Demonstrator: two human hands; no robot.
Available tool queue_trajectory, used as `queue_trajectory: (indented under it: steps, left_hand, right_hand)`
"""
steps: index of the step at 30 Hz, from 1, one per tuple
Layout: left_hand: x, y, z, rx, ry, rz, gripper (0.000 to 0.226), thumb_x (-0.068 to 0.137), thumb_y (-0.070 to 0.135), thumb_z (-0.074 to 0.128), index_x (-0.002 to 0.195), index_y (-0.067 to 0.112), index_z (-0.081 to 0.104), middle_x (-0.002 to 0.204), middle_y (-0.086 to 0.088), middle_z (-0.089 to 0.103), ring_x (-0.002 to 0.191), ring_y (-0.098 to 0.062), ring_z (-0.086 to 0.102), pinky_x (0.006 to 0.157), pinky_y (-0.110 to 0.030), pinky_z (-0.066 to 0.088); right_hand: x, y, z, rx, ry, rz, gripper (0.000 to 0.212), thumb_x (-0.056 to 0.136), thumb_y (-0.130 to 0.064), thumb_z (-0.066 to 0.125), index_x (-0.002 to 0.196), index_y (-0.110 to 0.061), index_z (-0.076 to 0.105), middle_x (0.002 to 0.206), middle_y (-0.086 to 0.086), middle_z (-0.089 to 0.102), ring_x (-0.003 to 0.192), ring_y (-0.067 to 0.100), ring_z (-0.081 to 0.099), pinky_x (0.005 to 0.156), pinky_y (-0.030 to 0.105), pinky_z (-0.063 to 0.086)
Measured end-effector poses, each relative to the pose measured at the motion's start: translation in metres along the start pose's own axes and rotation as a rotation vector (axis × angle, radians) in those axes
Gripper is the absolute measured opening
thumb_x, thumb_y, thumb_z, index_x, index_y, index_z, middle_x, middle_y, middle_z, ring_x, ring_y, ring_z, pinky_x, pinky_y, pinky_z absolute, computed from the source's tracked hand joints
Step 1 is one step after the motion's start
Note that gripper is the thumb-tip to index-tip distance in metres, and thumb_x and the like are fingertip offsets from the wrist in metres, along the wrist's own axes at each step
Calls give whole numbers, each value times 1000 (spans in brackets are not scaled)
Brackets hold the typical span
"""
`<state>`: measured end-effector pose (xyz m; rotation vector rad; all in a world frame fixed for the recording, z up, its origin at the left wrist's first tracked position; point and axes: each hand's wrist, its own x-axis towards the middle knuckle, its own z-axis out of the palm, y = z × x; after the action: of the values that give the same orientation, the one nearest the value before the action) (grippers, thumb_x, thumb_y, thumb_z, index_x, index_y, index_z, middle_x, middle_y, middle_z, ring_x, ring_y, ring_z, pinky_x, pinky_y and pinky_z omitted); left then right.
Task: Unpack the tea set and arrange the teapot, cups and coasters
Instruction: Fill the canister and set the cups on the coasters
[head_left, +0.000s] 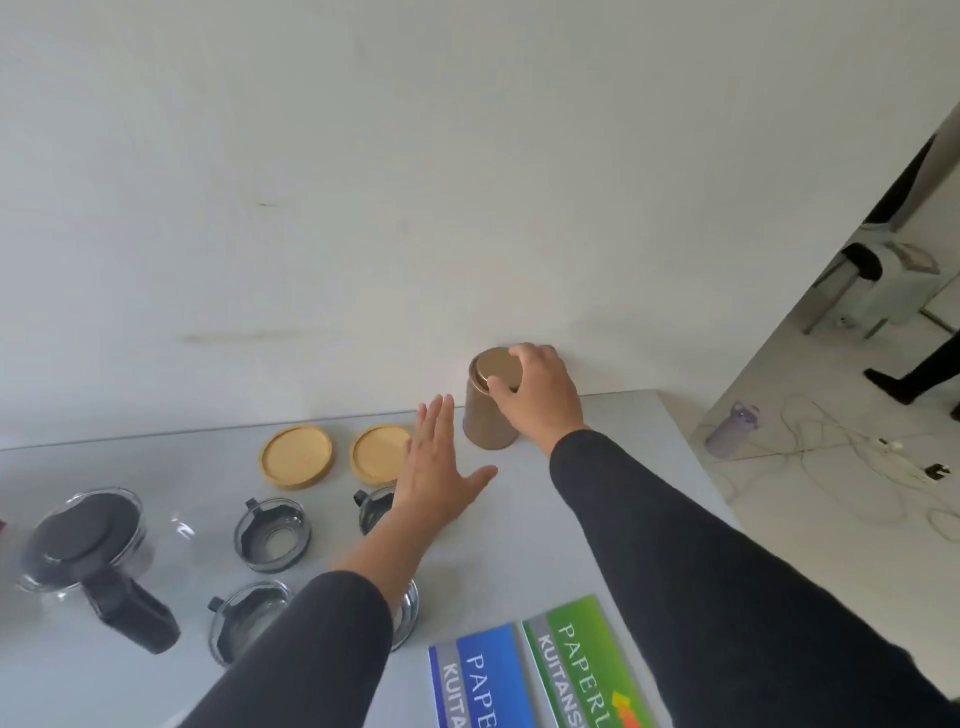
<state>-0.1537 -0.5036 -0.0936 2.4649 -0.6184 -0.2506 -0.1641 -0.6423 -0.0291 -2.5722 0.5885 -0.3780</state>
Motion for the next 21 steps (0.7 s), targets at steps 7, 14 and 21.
queue_trajectory:
  steps: [7,14,21]
  left_hand:
    - [50,19,28,-172,33,-146,109,78,44,71,152,16,-5,160,4,0,148,-13,-1,120,-35,18]
    - [91,37,37,-369,84,-197,118,63,33,82,150,19,4,153,0,26,140,-17,30,113,-36,32]
    - [108,37,39,-434,184,-244,88,65,32,79,137,20,29,126,1,54,107,-16,54,80,-23,40]
  right_hand:
    - [43,20,28,10,-99,-11,54,85,-42,59,130,-16,47,127,5,48,125,23,38,99,35,40]
    - [57,37,44,-25,-70,-70,55,78,-45,66,123,-16,54,119,4,55,117,24,40,96,30,41]
    - [65,42,40,27,-61,-96,53,74,-44,71,117,-15,58,110,4,57,112,21,41,88,22,35]
